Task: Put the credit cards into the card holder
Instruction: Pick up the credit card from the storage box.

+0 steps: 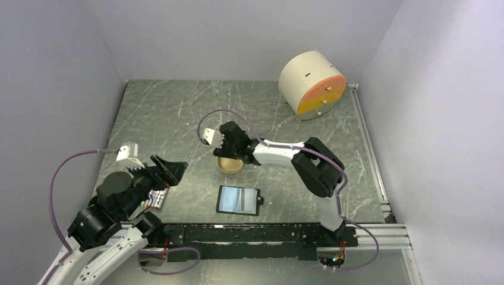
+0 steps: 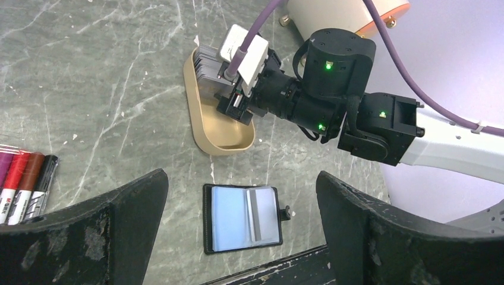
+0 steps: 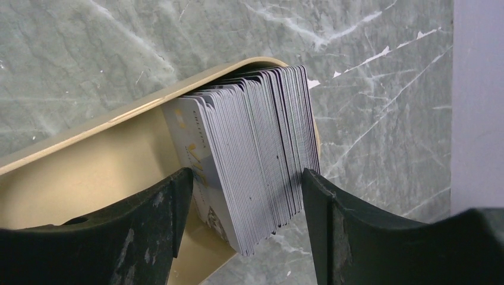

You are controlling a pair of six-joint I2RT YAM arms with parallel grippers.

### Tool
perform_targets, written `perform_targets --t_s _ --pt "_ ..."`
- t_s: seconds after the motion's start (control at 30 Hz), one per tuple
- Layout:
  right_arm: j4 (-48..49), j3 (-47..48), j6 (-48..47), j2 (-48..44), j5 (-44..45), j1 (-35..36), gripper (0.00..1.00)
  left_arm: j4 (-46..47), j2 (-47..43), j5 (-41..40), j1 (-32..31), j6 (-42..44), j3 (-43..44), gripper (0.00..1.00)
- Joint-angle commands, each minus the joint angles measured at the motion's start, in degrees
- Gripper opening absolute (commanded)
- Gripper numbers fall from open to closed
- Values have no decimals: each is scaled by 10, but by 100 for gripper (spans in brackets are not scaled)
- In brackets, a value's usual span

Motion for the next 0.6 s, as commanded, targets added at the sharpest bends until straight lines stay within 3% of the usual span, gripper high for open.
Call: perform_targets --t_s 0.0,0.2,0.57 --pt "12 21 -18 18 15 -3 68 -8 -6 -17 3 -2 -3 99" --pt "3 27 -21 15 36 -4 61 -7 -16 -20 3 -5 -6 99" --pt "-14 20 -20 -10 -1 -4 59 -5 4 -17 3 -1 -7 99"
